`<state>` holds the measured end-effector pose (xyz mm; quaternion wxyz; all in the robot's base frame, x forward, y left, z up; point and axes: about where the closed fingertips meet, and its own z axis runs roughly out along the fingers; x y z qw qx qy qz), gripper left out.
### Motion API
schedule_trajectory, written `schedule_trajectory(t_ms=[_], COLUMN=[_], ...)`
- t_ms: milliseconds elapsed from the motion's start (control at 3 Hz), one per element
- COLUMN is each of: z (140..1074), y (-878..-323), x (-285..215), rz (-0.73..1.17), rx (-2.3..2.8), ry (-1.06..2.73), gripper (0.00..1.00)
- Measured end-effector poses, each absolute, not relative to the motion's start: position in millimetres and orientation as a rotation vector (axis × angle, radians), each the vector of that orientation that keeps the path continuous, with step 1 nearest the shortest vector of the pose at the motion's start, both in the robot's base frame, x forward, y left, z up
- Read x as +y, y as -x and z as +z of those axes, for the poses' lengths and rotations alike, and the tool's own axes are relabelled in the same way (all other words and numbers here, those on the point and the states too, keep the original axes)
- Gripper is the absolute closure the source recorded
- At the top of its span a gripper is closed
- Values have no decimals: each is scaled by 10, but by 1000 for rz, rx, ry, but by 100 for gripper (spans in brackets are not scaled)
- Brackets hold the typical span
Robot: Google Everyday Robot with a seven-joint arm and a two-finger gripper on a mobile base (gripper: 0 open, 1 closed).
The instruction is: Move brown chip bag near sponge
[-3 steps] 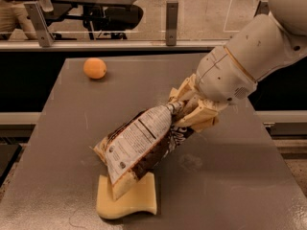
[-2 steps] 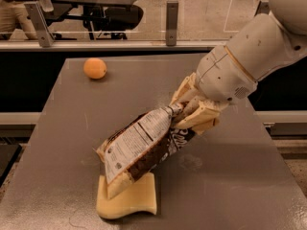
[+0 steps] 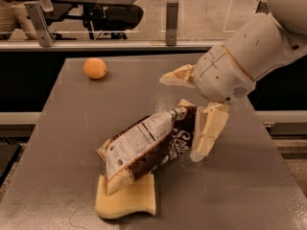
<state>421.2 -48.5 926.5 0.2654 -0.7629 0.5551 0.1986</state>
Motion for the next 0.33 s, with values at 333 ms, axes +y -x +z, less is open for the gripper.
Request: schedule_trajectory(t_ms=[333], z=[9266], y=[-4212], x=[-484], rz=[536], rx=[1499], ry=[2061], gripper=[0])
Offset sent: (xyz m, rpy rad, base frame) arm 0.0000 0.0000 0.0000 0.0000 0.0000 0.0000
